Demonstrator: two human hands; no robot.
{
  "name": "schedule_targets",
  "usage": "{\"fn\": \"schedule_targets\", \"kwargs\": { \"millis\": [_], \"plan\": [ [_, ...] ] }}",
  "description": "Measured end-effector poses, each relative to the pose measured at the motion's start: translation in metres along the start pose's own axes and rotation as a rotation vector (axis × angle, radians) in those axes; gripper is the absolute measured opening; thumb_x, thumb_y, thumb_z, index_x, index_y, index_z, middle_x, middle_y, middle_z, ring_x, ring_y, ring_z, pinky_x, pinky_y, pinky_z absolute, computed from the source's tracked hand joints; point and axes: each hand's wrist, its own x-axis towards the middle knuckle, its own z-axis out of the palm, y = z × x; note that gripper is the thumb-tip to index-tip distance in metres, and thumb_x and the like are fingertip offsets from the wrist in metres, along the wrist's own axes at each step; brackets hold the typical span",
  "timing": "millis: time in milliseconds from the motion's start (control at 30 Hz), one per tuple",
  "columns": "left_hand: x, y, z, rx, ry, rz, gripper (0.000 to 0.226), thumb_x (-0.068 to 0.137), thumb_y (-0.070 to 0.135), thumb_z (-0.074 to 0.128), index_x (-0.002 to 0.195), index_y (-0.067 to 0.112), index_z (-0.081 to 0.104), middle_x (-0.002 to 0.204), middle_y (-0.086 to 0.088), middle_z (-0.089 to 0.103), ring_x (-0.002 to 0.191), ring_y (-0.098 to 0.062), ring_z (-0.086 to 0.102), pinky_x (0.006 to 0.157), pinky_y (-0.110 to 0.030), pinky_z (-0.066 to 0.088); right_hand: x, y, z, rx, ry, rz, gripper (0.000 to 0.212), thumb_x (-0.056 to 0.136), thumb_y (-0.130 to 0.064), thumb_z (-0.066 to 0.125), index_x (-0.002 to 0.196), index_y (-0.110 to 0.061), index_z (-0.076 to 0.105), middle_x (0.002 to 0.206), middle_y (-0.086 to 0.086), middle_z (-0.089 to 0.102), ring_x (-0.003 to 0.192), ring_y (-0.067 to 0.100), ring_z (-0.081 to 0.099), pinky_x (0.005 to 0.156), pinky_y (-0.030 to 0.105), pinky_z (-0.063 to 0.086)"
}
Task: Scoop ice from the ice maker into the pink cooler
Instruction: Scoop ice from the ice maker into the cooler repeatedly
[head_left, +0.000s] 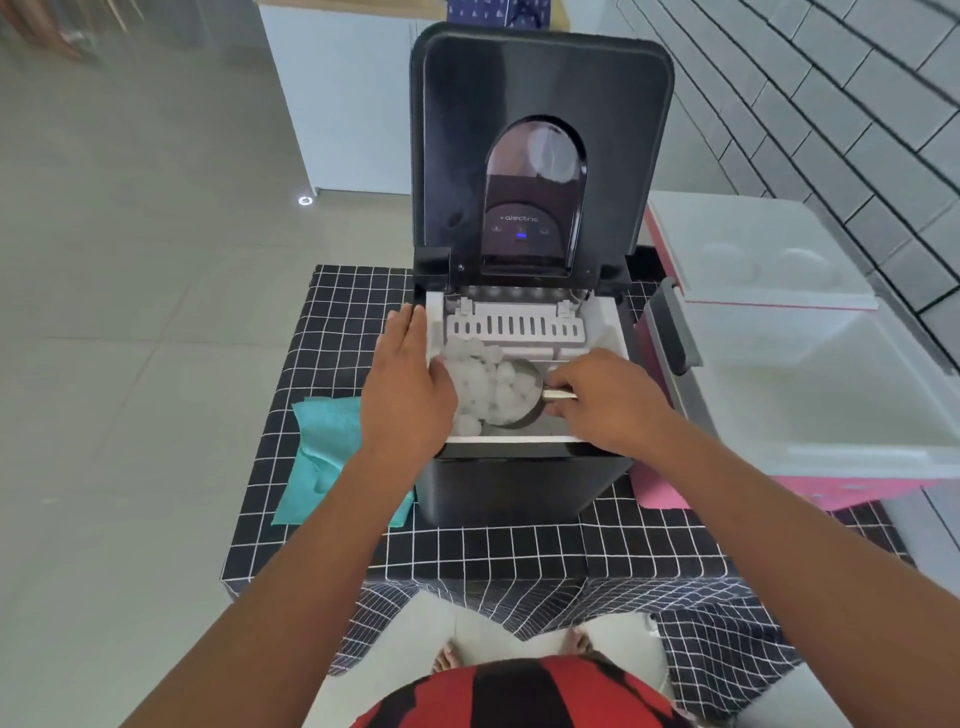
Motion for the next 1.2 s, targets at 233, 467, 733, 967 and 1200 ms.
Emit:
{"fn": "schedule_targets", "kwargs": {
  "millis": [233,467,733,967,1200],
  "plan": [
    [0.0,0.0,0.0,-0.036,0.008,0.013,0.055,0.098,0.015,0.046,0.151,0.012,0.031,0.16,0.003,0.021,0.147,-0.014,0.019,0.116,-0.025,0.016,-0.021,0.003,0.0,-0.012,0.107,0.008,0.011,0.087,-0.038,0.063,0.096,-0.032,0.064,0.087,-0.001,0.051,0.092,0.021,0.056,0.072,0.033,0.047],
    [-0.002,0.003,-0.002,-0.035,0.026,0.017,0.05,0.099,0.016,0.042,0.149,0.012,0.036,0.159,0.002,0.026,0.147,-0.014,0.019,0.116,-0.026,0.019,-0.032,0.001,0.009,0.086,0.277,0.074,0.015,0.086,-0.032,0.065,0.075,-0.032,0.054,0.079,-0.01,0.048,0.097,0.007,0.046,0.064,0.028,0.044],
    [-0.003,0.004,-0.003,-0.014,0.022,0.011,0.05,0.1,0.018,0.041,0.149,0.01,0.036,0.158,0.0,0.029,0.146,-0.015,0.022,0.117,-0.031,0.022,-0.038,0.007,0.013,0.018,0.385,0.035,0.012,0.085,-0.034,0.066,0.084,-0.023,0.069,0.078,-0.01,0.058,0.101,0.01,0.041,0.078,0.021,0.039],
    [-0.003,0.003,-0.002,0.007,0.019,0.005,0.05,0.1,0.02,0.04,0.149,0.011,0.036,0.158,0.0,0.03,0.145,-0.015,0.025,0.116,-0.031,0.023,-0.048,0.015,0.012,0.018,0.494,0.017,0.008,0.081,-0.029,0.07,0.08,-0.021,0.072,0.075,-0.011,0.06,0.096,0.012,0.047,0.078,0.02,0.032],
    [-0.004,0.005,-0.002,0.037,0.032,0.003,0.05,0.099,0.02,0.042,0.148,0.012,0.038,0.157,0.002,0.031,0.145,-0.015,0.026,0.113,-0.031,0.025,-0.051,0.032,0.013,0.178,0.47,0.011,0.016,0.084,-0.027,0.068,0.092,-0.015,0.073,0.091,-0.007,0.066,0.116,0.016,0.048,0.096,0.028,0.036]
  ]
}}
